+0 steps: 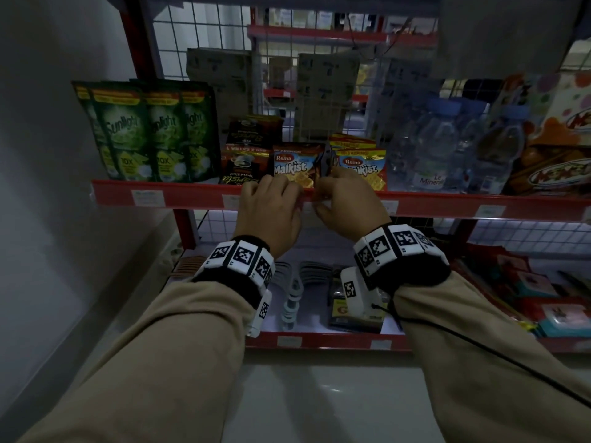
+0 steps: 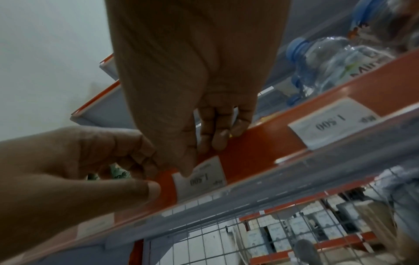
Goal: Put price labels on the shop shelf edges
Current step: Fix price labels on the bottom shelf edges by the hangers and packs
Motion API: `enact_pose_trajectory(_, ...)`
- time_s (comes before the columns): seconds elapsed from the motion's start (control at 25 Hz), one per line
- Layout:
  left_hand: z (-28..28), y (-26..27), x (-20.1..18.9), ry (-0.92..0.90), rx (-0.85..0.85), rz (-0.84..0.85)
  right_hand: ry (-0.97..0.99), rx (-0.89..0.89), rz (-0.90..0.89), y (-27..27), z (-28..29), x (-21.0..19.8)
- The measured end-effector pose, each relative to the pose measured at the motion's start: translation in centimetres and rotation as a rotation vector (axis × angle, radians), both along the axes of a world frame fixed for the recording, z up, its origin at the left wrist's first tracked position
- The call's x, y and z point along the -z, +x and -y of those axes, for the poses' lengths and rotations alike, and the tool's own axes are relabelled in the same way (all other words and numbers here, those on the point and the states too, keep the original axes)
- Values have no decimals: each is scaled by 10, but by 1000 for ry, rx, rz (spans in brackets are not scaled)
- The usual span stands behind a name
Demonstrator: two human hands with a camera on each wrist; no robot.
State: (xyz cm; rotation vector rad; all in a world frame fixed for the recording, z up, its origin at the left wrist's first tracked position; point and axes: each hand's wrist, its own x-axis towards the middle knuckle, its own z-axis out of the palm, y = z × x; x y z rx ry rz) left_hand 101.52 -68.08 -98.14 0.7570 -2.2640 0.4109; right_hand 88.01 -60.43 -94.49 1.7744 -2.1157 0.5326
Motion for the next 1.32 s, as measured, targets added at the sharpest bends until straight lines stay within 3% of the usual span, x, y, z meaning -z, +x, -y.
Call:
enact_pose_trajectory(0.44,7,1,7,182,76,-78,55,11,-17,0,-1,-1)
enact_pose_trajectory(0.72,8,0,2,263,104,-198,-388,-98,638,-5,-5,-7)
enact_pose_trajectory(0.96,8,-1,-3,350,116,-260,-369,-216,942,8,-2,4)
enact_pose_trajectory(1.04,8,-1,-3,369,109,-272,-359,-217,930,9,-2,5)
enact_pose_trajectory(1.2,7,1,-6,318,82,-223,-368,-151,599,1,-4,2)
enact_pose_trajectory(1.32,9,8,-8,226,74,-146,-425,-109,555,-1,-2,3)
